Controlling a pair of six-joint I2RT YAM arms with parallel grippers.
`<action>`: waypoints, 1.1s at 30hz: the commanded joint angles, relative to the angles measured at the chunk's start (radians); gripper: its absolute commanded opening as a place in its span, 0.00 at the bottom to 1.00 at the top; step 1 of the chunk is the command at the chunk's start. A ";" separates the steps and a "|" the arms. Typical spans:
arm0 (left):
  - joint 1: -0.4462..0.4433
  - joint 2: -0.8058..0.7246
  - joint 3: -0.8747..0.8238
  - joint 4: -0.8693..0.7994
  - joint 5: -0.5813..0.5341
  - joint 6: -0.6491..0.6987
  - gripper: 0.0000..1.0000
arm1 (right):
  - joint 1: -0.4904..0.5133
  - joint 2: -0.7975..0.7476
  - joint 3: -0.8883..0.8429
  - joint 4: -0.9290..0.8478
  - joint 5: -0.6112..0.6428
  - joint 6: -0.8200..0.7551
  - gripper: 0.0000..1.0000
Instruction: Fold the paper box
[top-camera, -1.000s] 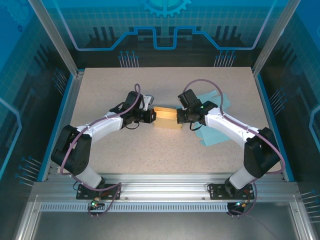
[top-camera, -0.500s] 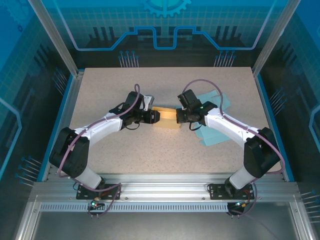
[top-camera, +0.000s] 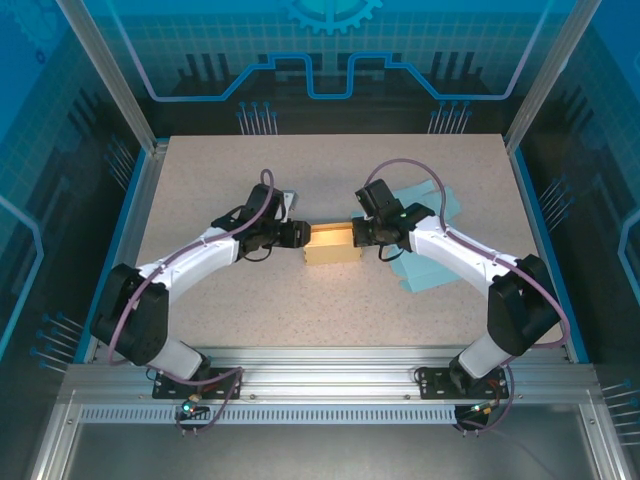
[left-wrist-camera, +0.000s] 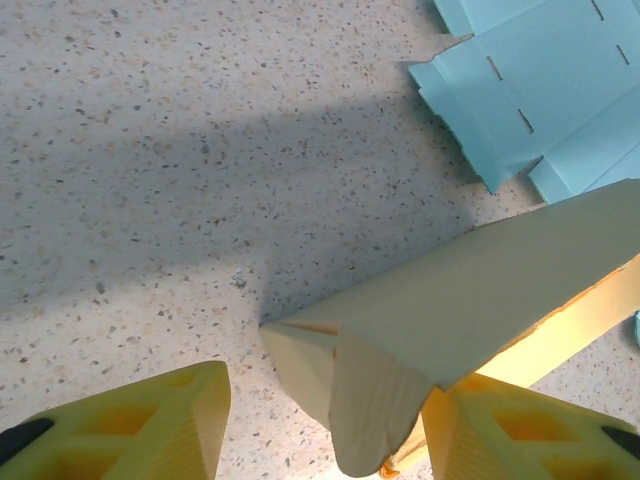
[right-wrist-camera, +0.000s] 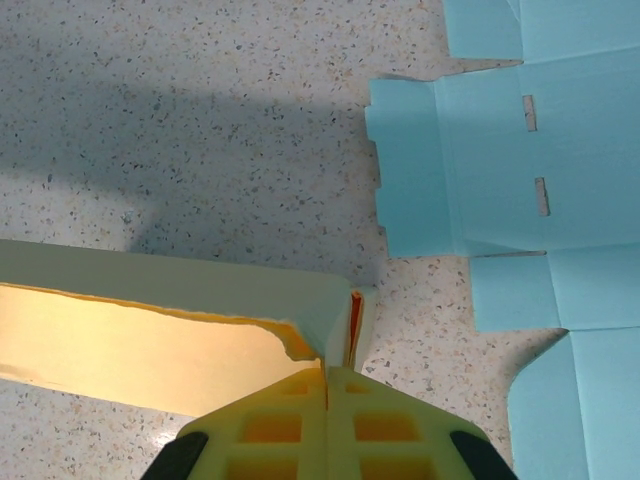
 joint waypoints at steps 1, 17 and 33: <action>-0.015 -0.052 0.028 -0.043 -0.035 0.007 0.54 | -0.002 -0.003 -0.023 -0.007 -0.005 -0.006 0.00; -0.059 -0.028 0.108 -0.147 -0.060 0.015 0.25 | -0.001 -0.008 -0.029 0.006 -0.015 -0.006 0.00; -0.073 0.036 0.154 -0.208 -0.109 0.057 0.23 | 0.005 -0.019 -0.026 0.007 -0.021 -0.006 0.00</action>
